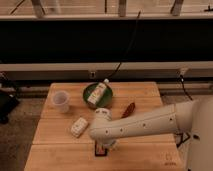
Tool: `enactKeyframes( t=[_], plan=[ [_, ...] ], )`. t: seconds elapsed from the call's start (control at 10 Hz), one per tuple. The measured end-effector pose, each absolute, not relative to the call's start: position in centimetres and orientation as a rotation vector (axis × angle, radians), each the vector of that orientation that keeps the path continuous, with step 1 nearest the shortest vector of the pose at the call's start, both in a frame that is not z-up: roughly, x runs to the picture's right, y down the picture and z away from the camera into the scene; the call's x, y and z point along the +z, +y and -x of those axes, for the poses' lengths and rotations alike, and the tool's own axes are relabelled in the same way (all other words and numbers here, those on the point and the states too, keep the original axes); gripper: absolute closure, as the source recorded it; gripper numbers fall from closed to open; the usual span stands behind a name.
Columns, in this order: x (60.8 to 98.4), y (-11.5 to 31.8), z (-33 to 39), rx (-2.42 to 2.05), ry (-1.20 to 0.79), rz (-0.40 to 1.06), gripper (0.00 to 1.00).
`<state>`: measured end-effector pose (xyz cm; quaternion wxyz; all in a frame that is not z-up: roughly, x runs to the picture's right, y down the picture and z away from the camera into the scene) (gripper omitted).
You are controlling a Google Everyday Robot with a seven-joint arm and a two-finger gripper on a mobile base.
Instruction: Push the eraser across the table
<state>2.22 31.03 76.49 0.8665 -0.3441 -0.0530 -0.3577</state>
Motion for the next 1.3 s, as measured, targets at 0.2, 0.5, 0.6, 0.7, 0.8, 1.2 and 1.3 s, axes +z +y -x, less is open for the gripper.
enactKeyframes(
  t=[0.2, 0.5, 0.6, 0.7, 0.8, 1.2, 1.3],
  plan=[
    [76.5, 31.0, -1.4, -0.768, -0.112, 0.721, 0.97],
    [76.7, 30.7, 0.0, -0.800, -0.109, 0.721, 0.97],
    [76.8, 30.7, 0.2, -0.813, -0.108, 0.722, 0.97],
    [76.8, 30.6, 1.1, -0.828, -0.111, 0.722, 0.97],
    [76.9, 30.6, 1.7, -0.839, -0.112, 0.722, 0.97],
    [77.2, 30.6, 4.3, -0.888, -0.108, 0.713, 0.97],
    [77.2, 30.6, 4.4, -0.890, -0.109, 0.713, 0.97]
  ],
)
